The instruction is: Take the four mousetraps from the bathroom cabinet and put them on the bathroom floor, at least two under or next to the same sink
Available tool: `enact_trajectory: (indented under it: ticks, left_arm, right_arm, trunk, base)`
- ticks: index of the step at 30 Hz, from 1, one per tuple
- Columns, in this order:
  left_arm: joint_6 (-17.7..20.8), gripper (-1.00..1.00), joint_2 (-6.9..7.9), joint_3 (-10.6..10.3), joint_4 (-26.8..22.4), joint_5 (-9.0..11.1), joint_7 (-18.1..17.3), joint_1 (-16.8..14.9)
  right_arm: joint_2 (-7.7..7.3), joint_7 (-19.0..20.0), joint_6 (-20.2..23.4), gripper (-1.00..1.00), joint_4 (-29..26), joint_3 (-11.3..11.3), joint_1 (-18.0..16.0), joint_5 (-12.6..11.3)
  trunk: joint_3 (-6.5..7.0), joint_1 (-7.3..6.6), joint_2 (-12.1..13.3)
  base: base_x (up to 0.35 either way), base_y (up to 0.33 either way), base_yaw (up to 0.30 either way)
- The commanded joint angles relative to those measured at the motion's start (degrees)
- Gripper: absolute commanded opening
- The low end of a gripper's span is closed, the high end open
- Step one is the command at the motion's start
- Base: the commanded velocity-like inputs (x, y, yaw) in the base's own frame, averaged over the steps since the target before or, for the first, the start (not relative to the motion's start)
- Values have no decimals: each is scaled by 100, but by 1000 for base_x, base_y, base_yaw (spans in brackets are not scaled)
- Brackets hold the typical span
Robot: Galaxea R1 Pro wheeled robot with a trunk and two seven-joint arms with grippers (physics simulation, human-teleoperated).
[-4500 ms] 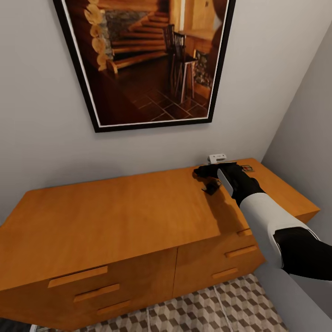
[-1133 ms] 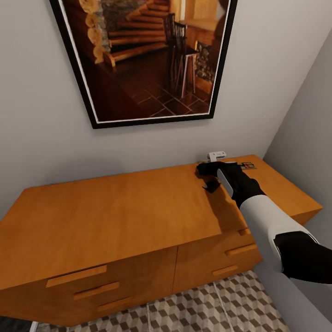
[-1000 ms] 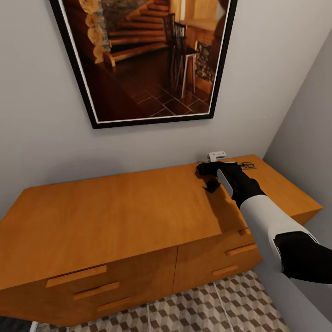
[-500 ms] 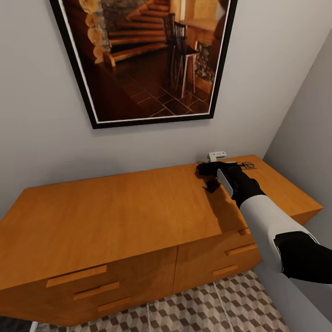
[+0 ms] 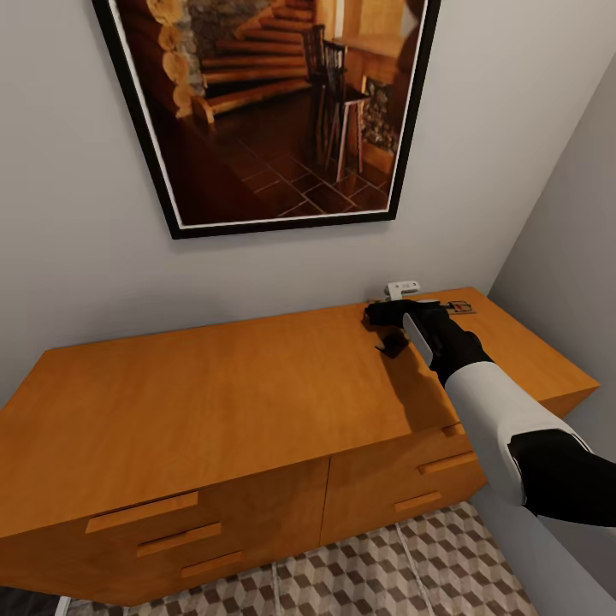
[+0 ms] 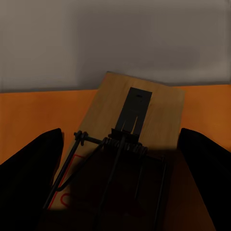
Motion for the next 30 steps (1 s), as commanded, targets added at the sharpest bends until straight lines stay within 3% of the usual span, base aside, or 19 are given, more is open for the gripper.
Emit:
enact_trajectory:
  ticks: [1,30]
  left_arm:
    - [-31,-100,-2,-48,20,55,-14,-8]
    - [-31,-100,-2,-48,22,55,-14,-8]
  right_arm:
    - [-5,-15,30,-100,277,20,-1,-38]
    - [-6,-24,232,-100,77,-6,-1,-38]
  trunk:
    - [-5,0,-2]
    - [-5,0,-2]
  base:
    - [0,0,0]
    - [0,0,0]
